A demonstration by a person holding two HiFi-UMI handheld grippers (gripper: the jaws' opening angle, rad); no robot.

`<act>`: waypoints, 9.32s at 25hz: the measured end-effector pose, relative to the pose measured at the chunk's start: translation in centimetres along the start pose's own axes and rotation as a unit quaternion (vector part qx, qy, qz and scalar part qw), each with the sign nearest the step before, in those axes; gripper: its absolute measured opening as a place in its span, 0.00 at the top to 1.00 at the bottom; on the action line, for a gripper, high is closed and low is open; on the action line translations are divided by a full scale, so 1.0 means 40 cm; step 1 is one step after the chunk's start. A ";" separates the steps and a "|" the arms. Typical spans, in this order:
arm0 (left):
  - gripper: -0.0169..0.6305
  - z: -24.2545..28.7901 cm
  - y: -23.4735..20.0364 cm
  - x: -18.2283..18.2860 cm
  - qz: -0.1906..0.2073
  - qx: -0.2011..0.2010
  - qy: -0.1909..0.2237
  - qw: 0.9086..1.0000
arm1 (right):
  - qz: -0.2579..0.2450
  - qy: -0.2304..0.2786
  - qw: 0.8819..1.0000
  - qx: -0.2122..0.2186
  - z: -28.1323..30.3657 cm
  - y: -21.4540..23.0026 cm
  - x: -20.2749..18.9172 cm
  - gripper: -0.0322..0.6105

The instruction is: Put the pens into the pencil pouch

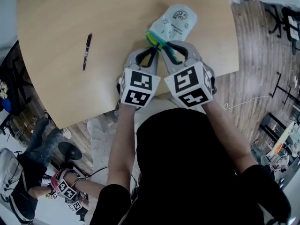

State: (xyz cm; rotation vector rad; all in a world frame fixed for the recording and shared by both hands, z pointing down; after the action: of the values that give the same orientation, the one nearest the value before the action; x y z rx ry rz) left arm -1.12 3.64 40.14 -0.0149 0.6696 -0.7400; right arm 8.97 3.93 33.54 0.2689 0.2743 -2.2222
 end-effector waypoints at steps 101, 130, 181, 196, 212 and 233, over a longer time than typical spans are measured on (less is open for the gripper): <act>0.81 -0.264 -0.359 -0.301 -0.187 0.198 0.017 0.962 | -0.066 -0.011 0.998 0.013 0.056 -0.007 0.108 0.88; 0.92 -0.234 -0.360 -0.321 -0.158 0.204 -0.036 0.966 | -0.047 -0.054 0.997 0.028 0.111 -0.023 0.065 0.88; 0.92 -0.148 -0.093 -0.171 -0.014 0.065 -0.002 0.998 | -0.014 -0.009 0.999 -0.039 0.056 0.046 0.047 0.88; 0.92 -0.093 -0.079 -0.110 0.026 0.023 0.000 0.999 | 0.000 0.004 1.000 -0.013 0.036 0.037 0.031 0.89; 0.92 -0.037 -0.074 -0.023 0.059 0.006 0.003 0.998 | 0.011 0.003 1.000 -0.007 0.023 0.040 0.017 0.89; 0.92 0.021 -0.047 0.070 0.069 0.004 0.024 0.997 | 0.015 0.017 1.000 0.014 0.011 0.046 -0.012 0.89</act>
State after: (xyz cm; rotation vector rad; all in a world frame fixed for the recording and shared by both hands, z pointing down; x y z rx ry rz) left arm -0.28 0.29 39.69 0.0562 0.7073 -0.6115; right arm 10.66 3.04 33.91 0.3242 0.2561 -2.1943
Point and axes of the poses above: the fingertips, and each gripper's own axes: z forward along the fingers, y to its right, x out of its top, the point moved 9 cm from there along -z, backward along the fingers, and after that the axes turned 15 degrees about -y, right-handed, at the moved point
